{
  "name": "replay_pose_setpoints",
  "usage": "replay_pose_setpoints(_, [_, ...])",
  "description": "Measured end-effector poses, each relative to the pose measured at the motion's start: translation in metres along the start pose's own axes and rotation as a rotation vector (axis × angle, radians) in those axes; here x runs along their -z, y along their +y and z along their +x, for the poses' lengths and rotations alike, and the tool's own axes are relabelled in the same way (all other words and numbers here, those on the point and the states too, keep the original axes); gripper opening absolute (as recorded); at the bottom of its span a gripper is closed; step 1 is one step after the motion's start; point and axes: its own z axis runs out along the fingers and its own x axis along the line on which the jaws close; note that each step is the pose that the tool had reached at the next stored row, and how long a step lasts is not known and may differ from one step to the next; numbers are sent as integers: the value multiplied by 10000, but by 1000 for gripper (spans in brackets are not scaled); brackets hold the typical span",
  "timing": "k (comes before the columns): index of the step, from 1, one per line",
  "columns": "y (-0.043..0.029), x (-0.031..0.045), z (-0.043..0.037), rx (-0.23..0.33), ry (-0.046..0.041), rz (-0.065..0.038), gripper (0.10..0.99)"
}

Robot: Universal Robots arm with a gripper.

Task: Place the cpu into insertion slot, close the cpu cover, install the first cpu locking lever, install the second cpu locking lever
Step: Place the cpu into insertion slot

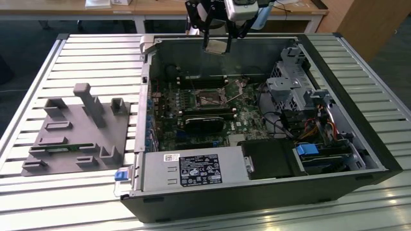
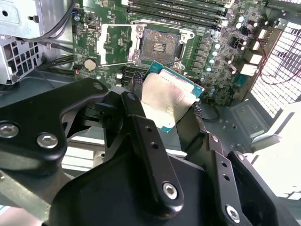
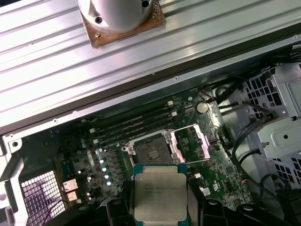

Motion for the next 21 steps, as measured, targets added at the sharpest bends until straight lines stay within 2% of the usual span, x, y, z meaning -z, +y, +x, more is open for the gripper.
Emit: replay_pose_setpoints(21, [0,0,0,-562,-50,-9,537])
